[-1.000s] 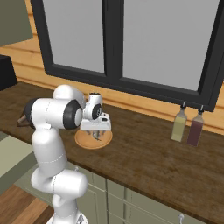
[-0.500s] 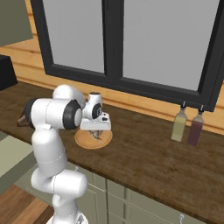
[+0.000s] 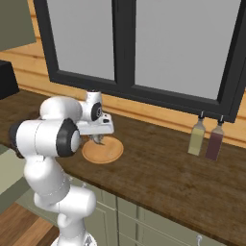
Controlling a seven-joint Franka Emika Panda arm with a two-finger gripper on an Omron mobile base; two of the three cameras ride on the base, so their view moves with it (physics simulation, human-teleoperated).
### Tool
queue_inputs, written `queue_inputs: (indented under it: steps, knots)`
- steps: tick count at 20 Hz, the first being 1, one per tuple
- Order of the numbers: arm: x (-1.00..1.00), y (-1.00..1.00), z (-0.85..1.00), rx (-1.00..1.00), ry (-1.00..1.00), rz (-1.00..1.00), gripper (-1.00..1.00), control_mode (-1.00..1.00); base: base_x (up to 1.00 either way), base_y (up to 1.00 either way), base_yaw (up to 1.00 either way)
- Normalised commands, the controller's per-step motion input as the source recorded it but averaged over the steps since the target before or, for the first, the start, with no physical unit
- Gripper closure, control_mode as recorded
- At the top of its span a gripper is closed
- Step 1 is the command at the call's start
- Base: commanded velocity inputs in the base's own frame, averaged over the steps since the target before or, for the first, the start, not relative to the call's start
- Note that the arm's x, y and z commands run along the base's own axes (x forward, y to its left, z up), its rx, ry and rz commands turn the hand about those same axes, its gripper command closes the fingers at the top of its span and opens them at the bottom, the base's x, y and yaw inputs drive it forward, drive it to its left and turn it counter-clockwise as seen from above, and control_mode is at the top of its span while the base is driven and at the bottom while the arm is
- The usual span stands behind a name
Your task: Pick up the knife from the drawer and place it on the cutting board. Then place the meat from the plate to the cutting board.
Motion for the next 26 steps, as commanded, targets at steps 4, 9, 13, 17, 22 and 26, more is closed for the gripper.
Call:
queue_inputs:
  steps: [4, 9, 13, 17, 22, 26]
  knots:
    - [-0.22, 0.71, 0.51, 0.00, -0.10, 0.12, 1.00, -1.00, 0.00, 0.00, 0.00]
    - [-0.13, 0.84, 0.25, 0.03, -0.15, 0.12, 1.00, -1.00, 0.00, 0.00, 0.00]
    - [-0.06, 0.75, 0.01, 0.10, -0.11, 0.04, 1.00, -1.00, 0.00, 0.00, 0.00]
    - [0.00, 0.86, 0.02, 0.18, -0.03, 0.17, 1.00, -1.00, 0.00, 0.00, 0.00]
    - [0.00, 0.85, 0.28, 0.06, 0.00, 0.24, 1.00, -1.00, 0.00, 0.00, 0.00]
    - [0.00, 0.74, 0.31, 0.00, -0.02, 0.21, 1.00, -1.00, 0.00, 0.00, 0.00]
